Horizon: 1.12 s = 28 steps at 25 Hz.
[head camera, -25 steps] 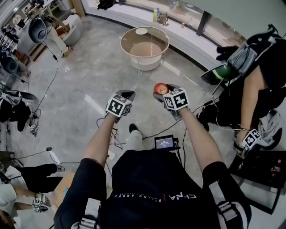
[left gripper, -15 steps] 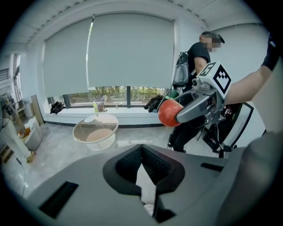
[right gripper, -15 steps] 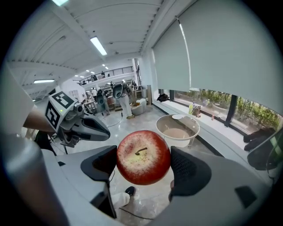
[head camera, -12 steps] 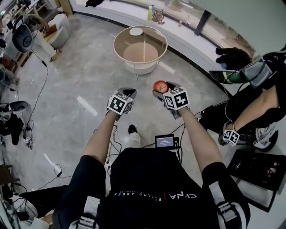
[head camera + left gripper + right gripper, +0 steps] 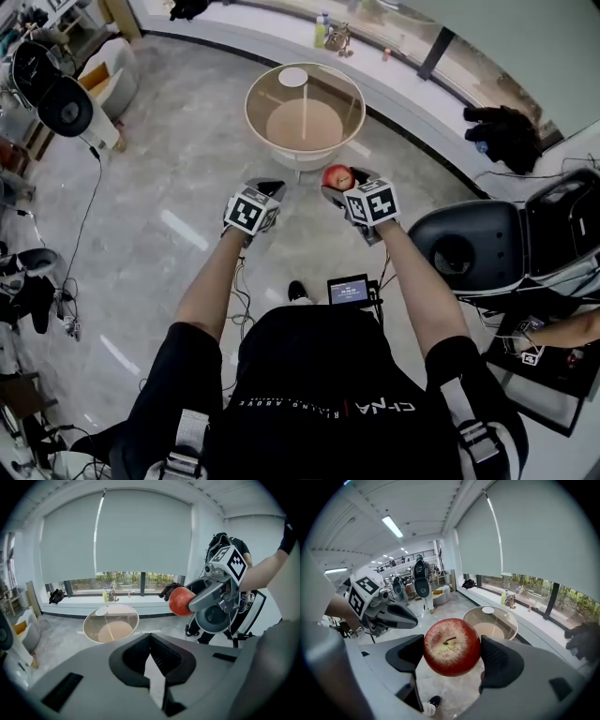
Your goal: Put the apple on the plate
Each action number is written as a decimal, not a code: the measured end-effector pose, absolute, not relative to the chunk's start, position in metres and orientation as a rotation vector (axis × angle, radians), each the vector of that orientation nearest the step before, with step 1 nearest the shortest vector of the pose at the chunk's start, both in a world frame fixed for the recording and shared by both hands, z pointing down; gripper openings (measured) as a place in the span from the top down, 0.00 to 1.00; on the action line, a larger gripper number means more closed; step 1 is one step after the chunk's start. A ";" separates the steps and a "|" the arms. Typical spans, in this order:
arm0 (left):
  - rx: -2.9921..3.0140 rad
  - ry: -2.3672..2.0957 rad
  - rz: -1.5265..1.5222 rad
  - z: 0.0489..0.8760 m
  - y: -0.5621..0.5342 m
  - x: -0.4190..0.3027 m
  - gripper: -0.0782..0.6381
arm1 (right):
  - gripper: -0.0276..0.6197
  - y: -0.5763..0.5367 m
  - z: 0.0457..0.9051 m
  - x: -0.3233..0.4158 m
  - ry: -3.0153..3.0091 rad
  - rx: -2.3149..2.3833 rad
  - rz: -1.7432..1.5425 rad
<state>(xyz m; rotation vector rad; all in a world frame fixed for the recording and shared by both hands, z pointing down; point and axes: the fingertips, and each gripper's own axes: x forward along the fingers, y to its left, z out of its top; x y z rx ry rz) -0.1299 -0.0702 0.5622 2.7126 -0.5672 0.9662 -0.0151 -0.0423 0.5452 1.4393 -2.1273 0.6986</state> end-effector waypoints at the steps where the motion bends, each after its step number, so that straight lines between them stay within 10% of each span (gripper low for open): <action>1: 2.710 -0.565 0.962 0.563 -0.079 -0.131 0.87 | 0.35 -0.051 0.546 -0.017 -2.120 1.435 0.697; 28: 2.637 -0.738 0.940 0.556 -0.441 0.013 0.87 | 0.35 -0.424 0.555 0.130 -2.175 1.279 0.674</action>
